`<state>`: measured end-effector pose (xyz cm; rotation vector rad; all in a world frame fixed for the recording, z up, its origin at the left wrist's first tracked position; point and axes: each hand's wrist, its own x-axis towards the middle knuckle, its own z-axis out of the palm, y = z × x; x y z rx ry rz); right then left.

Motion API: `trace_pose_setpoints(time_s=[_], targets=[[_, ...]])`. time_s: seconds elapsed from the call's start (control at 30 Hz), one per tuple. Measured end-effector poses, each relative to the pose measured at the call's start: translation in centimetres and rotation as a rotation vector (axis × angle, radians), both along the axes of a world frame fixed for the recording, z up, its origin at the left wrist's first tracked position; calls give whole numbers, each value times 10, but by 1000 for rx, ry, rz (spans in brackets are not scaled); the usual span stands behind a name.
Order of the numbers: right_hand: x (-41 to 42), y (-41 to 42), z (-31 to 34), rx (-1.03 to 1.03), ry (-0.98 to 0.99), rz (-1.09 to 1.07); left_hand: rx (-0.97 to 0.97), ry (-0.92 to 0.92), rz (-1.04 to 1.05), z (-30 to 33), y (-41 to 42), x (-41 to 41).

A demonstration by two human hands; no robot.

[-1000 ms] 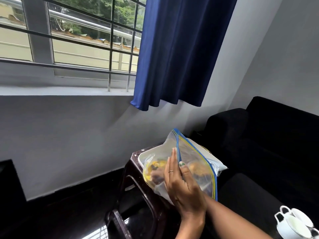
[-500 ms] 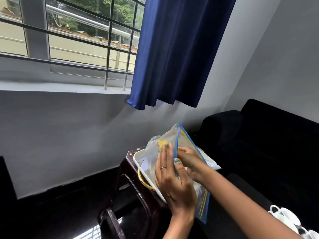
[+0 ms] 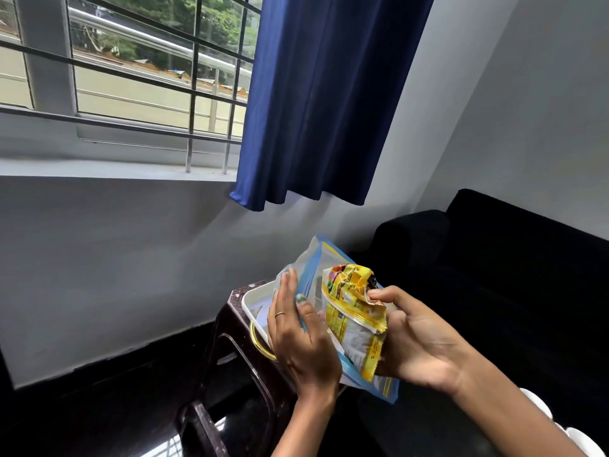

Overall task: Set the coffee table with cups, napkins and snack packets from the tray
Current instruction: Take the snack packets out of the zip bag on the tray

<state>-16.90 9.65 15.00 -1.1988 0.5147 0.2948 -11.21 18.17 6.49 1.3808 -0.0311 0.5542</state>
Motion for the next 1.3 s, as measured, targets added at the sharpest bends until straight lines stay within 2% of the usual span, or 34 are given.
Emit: trace_pose_setpoints(time_s=[0.17,0.23,0.4,0.57,0.67,0.73,0.9,1.0,1.1,1.17,1.3], targets=[[-30,-1,22,23,-148,109,-91,133,-11,-5,3,9],[-39,-1,33,7,-226,104,-248,199,29,-3,7,15],[-44,-15,45,-217,-320,-21,-622,210,146,6,23,30],[-21,-34,5,-453,-292,-230,-814,233,231,9,32,39],[-2,-44,-39,-627,-254,-311,-799,213,124,3,28,36],[12,-48,-68,-749,-220,-274,-766,215,63,0,28,31],[47,-50,-120,-870,-168,-108,-498,87,283,11,34,33],[63,-40,-133,-1011,-170,-84,-418,81,304,6,33,38],[73,-25,-143,-1014,-137,-42,-374,99,273,3,33,38],[75,-20,-150,-1107,-77,-19,-356,83,253,1,33,38],[72,-14,-153,-1165,30,25,-406,62,197,7,31,32]])
